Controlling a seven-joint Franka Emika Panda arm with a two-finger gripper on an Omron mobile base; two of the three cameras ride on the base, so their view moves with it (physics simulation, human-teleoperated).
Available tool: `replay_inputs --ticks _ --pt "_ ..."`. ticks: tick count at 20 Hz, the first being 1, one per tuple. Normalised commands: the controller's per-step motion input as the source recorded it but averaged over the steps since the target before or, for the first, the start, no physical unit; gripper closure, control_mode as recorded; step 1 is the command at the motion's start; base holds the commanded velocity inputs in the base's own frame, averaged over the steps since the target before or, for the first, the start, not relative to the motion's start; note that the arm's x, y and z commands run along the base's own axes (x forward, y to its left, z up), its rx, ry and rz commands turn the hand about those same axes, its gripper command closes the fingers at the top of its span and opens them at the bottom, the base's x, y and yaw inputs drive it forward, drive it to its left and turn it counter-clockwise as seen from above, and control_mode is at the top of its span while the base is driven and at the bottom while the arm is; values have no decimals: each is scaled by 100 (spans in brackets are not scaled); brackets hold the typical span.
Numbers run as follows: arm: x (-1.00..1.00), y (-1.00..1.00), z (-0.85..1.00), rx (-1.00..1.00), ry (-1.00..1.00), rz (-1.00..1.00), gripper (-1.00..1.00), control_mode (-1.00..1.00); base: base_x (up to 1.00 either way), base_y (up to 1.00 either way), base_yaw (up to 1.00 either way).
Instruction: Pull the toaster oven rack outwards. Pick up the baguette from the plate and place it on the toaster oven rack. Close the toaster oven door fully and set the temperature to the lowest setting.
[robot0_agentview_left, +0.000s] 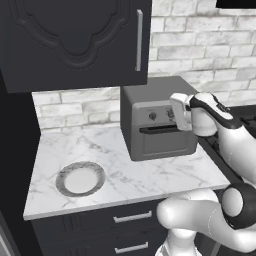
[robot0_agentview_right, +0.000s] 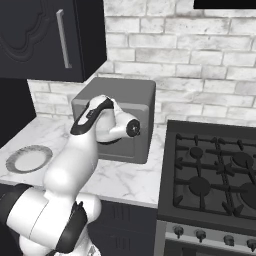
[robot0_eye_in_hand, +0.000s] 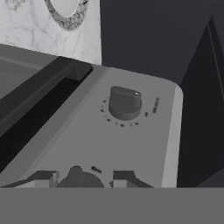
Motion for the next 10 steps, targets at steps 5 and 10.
replay_inputs --ticks 5,10 --pt "46 -43 -15 -14 -1 1 100 -100 0 0 0" --pt "34 -47 -25 -18 -9 0 100 -100 0 0 0"
